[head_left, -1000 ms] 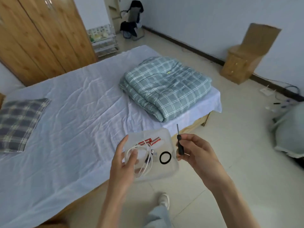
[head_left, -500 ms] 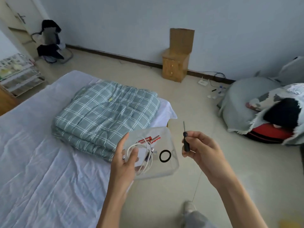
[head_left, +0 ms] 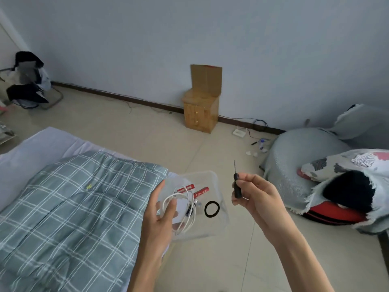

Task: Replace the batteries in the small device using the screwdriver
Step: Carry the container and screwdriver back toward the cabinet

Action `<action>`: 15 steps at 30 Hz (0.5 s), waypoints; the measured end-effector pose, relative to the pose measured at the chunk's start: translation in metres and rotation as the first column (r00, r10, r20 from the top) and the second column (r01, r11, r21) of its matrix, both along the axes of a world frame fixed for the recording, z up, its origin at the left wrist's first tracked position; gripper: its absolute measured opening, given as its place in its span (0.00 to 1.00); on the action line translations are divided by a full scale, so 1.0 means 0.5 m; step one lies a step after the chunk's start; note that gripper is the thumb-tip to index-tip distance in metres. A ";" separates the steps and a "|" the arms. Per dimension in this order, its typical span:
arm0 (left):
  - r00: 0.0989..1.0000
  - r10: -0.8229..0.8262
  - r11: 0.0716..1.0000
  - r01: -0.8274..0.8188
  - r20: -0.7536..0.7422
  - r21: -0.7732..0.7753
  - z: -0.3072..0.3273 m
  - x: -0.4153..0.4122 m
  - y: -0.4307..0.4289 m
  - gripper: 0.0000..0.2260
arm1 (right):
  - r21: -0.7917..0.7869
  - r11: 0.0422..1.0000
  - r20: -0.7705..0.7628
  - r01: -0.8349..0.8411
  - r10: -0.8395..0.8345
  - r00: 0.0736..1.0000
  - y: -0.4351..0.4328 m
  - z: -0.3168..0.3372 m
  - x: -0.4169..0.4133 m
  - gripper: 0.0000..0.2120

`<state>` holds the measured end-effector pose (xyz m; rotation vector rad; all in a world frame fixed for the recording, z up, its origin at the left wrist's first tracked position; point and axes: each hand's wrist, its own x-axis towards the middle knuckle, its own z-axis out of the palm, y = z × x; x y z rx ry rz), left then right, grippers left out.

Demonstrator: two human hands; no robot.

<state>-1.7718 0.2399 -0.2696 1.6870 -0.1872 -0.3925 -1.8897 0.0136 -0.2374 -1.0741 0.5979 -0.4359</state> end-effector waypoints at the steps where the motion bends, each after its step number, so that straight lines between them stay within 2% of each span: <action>1: 1.000 -0.006 1.000 0.006 0.001 0.010 0.002 0.021 -0.038 0.21 | -0.005 1.000 -0.006 0.004 -0.004 1.000 -0.035 0.001 0.021 0.07; 9: 1.000 -0.006 1.000 0.006 -0.024 0.005 -0.013 0.214 -0.292 0.21 | 0.035 0.999 -0.018 0.026 -0.025 1.000 -0.265 -0.028 0.200 0.06; 15: 1.000 -0.029 1.000 0.029 0.008 -0.007 -0.030 0.434 -0.497 0.21 | 0.014 0.998 -0.009 0.054 -0.054 0.998 -0.470 -0.049 0.413 0.06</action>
